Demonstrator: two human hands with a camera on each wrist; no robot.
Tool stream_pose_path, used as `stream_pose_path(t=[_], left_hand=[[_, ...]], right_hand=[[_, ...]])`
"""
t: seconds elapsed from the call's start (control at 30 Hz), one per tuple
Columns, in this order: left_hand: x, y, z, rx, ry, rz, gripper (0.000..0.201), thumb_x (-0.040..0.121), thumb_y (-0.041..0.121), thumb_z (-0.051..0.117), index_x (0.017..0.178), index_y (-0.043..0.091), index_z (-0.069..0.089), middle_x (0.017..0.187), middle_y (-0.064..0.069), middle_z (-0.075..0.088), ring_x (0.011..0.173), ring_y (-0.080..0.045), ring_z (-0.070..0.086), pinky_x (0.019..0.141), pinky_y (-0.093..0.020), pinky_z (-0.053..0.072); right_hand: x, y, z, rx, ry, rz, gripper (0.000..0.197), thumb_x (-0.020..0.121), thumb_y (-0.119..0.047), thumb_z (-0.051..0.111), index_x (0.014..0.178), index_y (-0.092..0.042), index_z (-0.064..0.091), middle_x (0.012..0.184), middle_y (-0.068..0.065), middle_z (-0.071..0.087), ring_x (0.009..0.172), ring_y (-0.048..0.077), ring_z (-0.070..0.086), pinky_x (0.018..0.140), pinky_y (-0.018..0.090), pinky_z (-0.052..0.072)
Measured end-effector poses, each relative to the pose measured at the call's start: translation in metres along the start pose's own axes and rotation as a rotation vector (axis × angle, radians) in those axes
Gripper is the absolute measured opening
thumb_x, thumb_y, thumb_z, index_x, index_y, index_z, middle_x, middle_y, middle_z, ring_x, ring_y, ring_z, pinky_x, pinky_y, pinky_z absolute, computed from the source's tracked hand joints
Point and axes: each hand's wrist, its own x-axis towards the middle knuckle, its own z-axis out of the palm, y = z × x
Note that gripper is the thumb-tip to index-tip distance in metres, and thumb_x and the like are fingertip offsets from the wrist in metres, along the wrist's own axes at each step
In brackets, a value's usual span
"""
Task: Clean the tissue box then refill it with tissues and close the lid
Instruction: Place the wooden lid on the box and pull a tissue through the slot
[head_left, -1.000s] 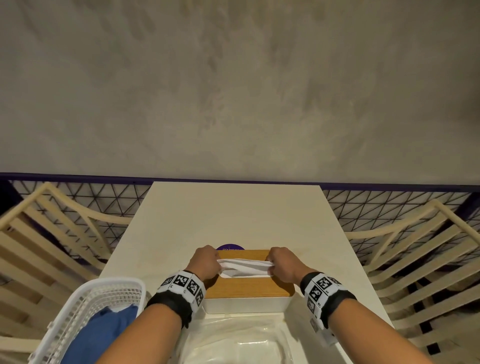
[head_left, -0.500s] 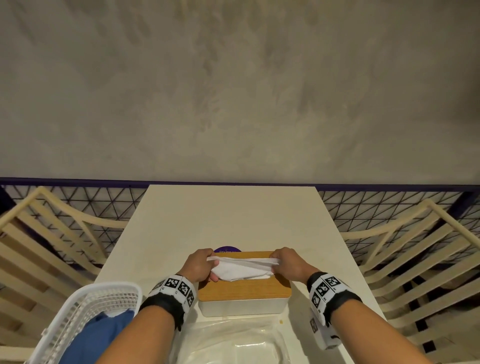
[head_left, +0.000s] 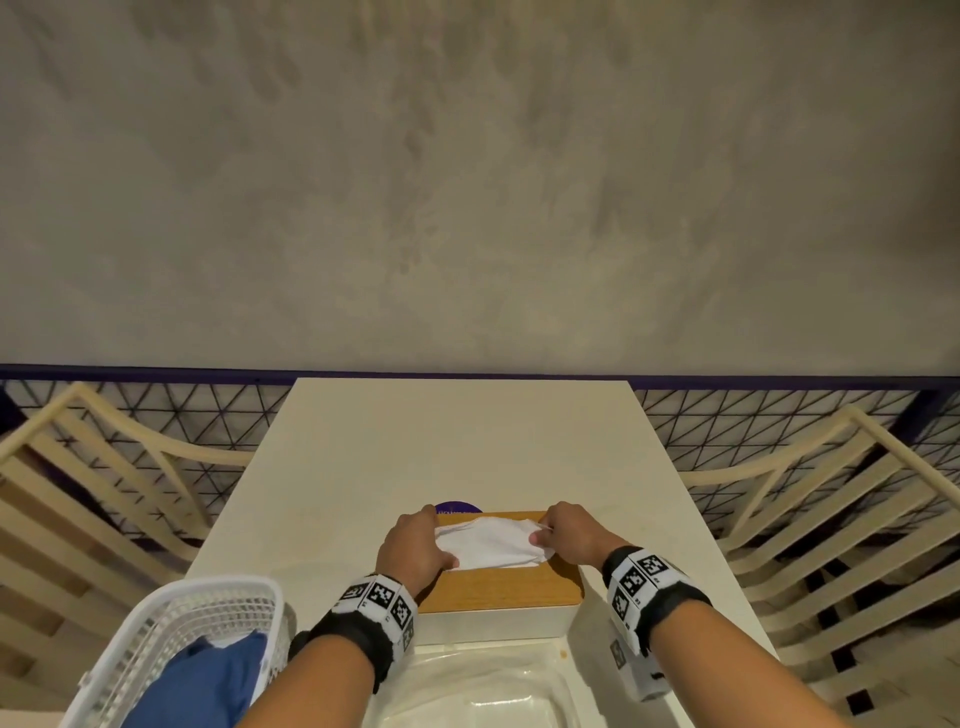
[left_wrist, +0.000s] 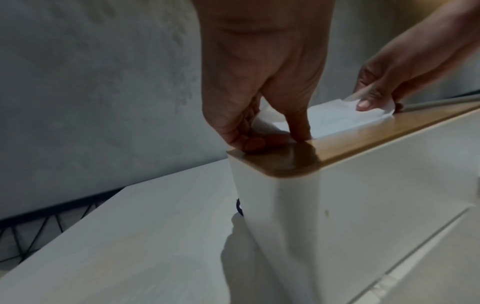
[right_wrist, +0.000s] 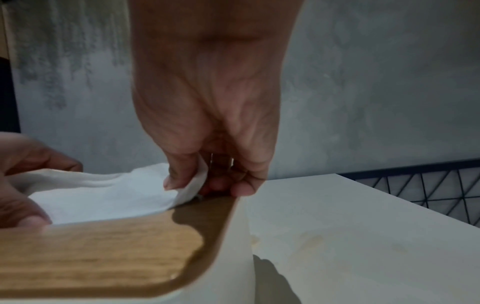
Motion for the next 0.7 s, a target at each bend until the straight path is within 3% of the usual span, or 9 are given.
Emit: stream_pose_path(t=[0.07,0.17,0.2,0.27,0.33,0.4,0.5,0.57,0.7], left_hand=[[0.002,-0.001,0.0,-0.007,-0.003,-0.007,0.044,0.077,0.025,0.076,0.112,0.007,0.058,0.115,-0.013,0.065,0.103,-0.027,0.062,0.084,-0.031,0.05],[0.005,-0.005,-0.005,-0.099,-0.023,-0.038,0.038,0.082,0.018,0.07,0.116,0.005,0.06,0.116,-0.013,0.065,0.103,-0.026,0.061,0.085,-0.027,0.047],[0.006,-0.007,-0.008,-0.139,-0.037,-0.054,0.034,0.085,0.015,0.067,0.116,0.003,0.061,0.109,-0.012,0.067,0.094,-0.023,0.063,0.078,-0.021,0.048],[0.008,-0.011,-0.012,-0.239,-0.068,-0.077,0.021,0.09,0.01,0.06,0.109,0.001,0.064,0.078,-0.006,0.068,0.066,-0.014,0.061,0.055,-0.009,0.046],[0.012,-0.016,-0.015,-0.326,-0.086,-0.131,0.015,0.096,0.011,0.052,0.09,0.004,0.064,0.051,0.004,0.064,0.053,-0.009,0.059,0.047,-0.015,0.042],[0.015,-0.02,-0.015,-0.392,-0.09,-0.185,0.026,0.098,0.011,0.048,0.073,0.011,0.055,0.031,0.007,0.057,0.042,-0.006,0.06,0.048,-0.021,0.039],[0.017,-0.022,-0.013,-0.426,-0.065,-0.197,0.03,0.098,0.012,0.047,0.069,0.013,0.052,0.024,0.009,0.052,0.025,0.004,0.05,0.048,-0.021,0.036],[0.017,-0.022,-0.01,-0.427,-0.059,-0.195,0.028,0.098,0.012,0.047,0.072,0.01,0.056,0.024,0.012,0.051,0.025,0.006,0.049,0.051,-0.02,0.037],[0.015,-0.022,-0.009,-0.43,-0.025,-0.17,0.037,0.099,0.014,0.045,0.062,0.017,0.049,0.023,0.011,0.048,0.024,0.004,0.048,0.05,-0.022,0.033]], right_hand=[[0.0,-0.001,0.001,-0.003,0.002,0.004,0.043,0.094,-0.018,0.054,0.053,-0.019,0.041,0.062,0.0,0.047,0.061,0.013,0.045,0.047,0.015,0.026],[0.001,0.003,-0.001,0.037,0.024,-0.008,0.041,0.091,-0.02,0.059,0.055,-0.021,0.04,0.061,-0.005,0.043,0.057,0.007,0.039,0.049,0.017,0.026],[0.0,0.004,-0.003,0.052,0.028,-0.017,0.039,0.09,-0.021,0.059,0.056,-0.022,0.04,0.062,-0.006,0.043,0.058,0.007,0.039,0.05,0.017,0.026],[-0.001,0.008,-0.006,0.08,0.022,-0.032,0.039,0.092,-0.022,0.058,0.057,-0.02,0.039,0.062,-0.005,0.041,0.058,0.007,0.038,0.052,0.02,0.025],[-0.001,0.01,-0.009,0.109,0.015,-0.03,0.039,0.093,-0.021,0.055,0.057,-0.019,0.039,0.062,-0.003,0.04,0.057,0.008,0.037,0.053,0.021,0.024],[-0.002,0.011,-0.01,0.115,0.019,-0.025,0.041,0.094,-0.019,0.055,0.056,-0.019,0.039,0.061,-0.003,0.039,0.056,0.008,0.036,0.053,0.022,0.024],[0.0,0.013,-0.007,0.119,0.055,-0.025,0.043,0.092,-0.016,0.057,0.054,-0.018,0.036,0.058,-0.002,0.037,0.055,0.009,0.034,0.052,0.023,0.023],[0.0,0.013,-0.004,0.147,0.079,-0.019,0.045,0.09,-0.014,0.059,0.052,-0.018,0.036,0.057,-0.002,0.036,0.054,0.009,0.034,0.052,0.024,0.023],[-0.003,0.012,0.001,0.192,0.137,-0.013,0.045,0.088,-0.012,0.06,0.05,-0.02,0.038,0.055,-0.004,0.037,0.053,0.008,0.035,0.051,0.021,0.024]])
